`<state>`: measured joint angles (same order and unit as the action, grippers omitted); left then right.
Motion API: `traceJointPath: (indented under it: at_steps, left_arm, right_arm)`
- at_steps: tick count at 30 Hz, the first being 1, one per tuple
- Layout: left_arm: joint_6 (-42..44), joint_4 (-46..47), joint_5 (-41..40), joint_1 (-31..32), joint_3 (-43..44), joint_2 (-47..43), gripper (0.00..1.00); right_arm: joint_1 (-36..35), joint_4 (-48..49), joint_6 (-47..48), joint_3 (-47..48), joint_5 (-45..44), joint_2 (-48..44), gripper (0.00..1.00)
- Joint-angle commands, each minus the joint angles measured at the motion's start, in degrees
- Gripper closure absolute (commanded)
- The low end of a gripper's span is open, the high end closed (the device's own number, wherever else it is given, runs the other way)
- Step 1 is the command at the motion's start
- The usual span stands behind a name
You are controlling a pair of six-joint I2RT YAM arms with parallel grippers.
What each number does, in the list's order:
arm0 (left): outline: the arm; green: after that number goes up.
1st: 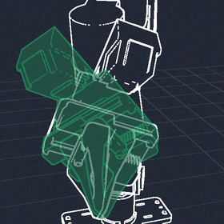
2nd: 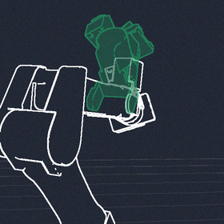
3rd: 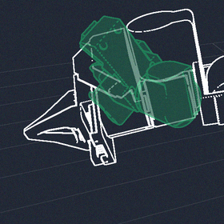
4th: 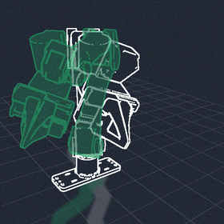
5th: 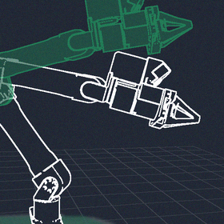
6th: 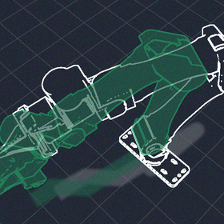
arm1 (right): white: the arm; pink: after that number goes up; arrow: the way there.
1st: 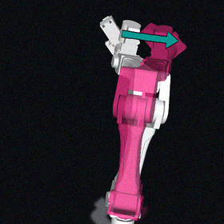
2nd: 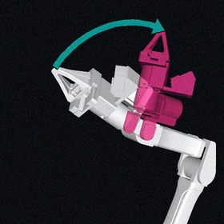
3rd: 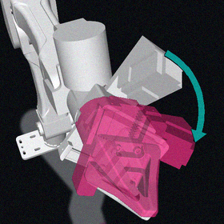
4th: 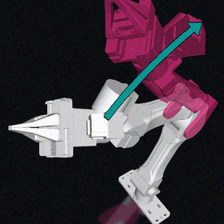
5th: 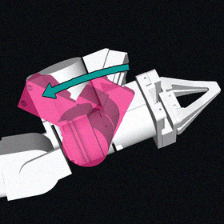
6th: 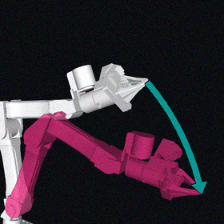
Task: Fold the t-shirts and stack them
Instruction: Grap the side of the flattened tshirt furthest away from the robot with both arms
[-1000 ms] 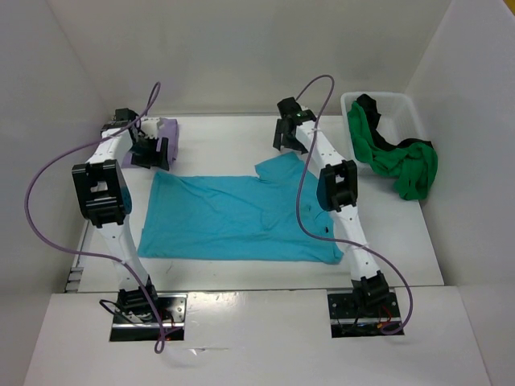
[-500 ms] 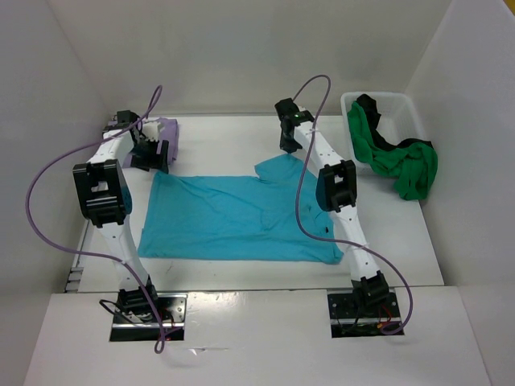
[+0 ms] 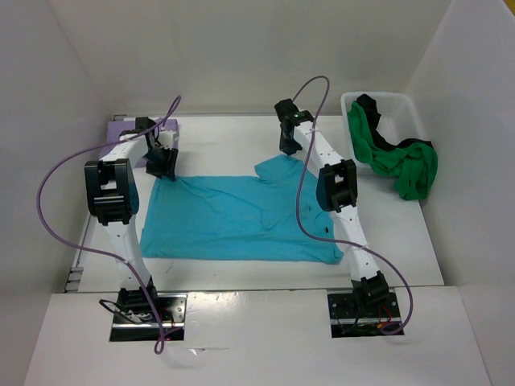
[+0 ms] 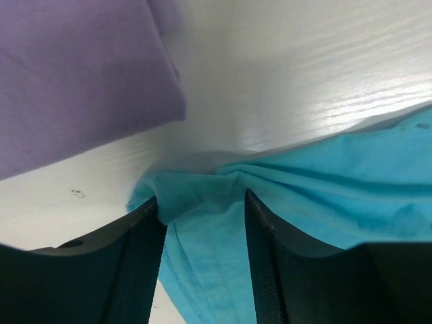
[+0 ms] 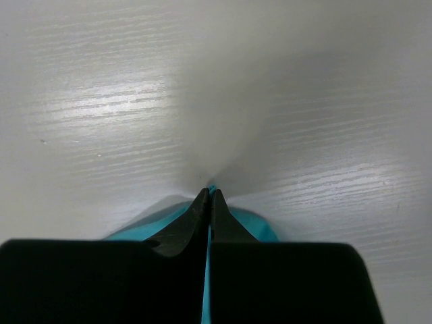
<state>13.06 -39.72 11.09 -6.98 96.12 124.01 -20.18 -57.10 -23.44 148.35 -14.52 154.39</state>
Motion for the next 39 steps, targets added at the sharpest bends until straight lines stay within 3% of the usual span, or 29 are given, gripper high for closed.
traceJointPath:
  at_steps: [1, 6, 12, 16, 23, 27, 30, 32, 36, 39]
  left_arm:
    - [-1.1, 1.0, -2.7, -0.5, -0.5, 0.2, 0.44]
    - [-1.7, 2.1, -4.5, -0.5, -0.5, -4.2, 0.21]
    - [-2.3, 5.7, -8.6, -0.5, -1.5, -8.3, 0.21]
    - [-0.6, 2.7, -8.6, -0.5, 1.2, -4.1, 0.21]
    - [0.6, -1.0, -0.5, -1.0, 1.3, -0.4, 0.27]
    - [0.6, -1.0, -2.0, -1.0, 1.8, 1.6, 0.44]
    - [0.0, -1.0, -4.7, -0.5, 2.3, 1.6, 0.8]
    - [0.0, -1.0, -5.3, -0.5, 2.3, 1.1, 0.97]
    - [1.4, -0.3, -6.3, -0.5, 0.1, -2.1, 1.0]
    - [3.2, 1.0, -7.2, 0.1, -2.8, -5.9, 1.0]
  right_arm:
    - [-1.0, -2.8, 0.7, -1.4, 0.4, -3.8, 1.0]
    - [-1.0, -2.8, 0.7, -1.4, 0.4, -4.9, 1.0]
    - [-1.5, -2.8, 1.2, -1.4, 0.4, -4.9, 1.0]
    - [-1.5, -2.8, 1.2, -1.4, 0.4, -4.9, 1.0]
    - [-1.5, -2.8, 1.7, -2.5, -2.0, -5.9, 1.0]
    - [-1.5, -2.8, 1.7, -2.5, -2.0, -6.5, 1.0]
    - [-1.5, -2.8, 1.7, -2.5, -1.5, -6.5, 1.0]
    - [-1.5, -2.8, 1.7, -2.5, -1.5, -6.5, 1.0]
    - [-1.5, -2.8, 1.7, -4.6, -1.5, -9.4, 1.0]
    - [-1.5, -0.7, 2.3, -15.1, 0.8, -16.9, 1.0]
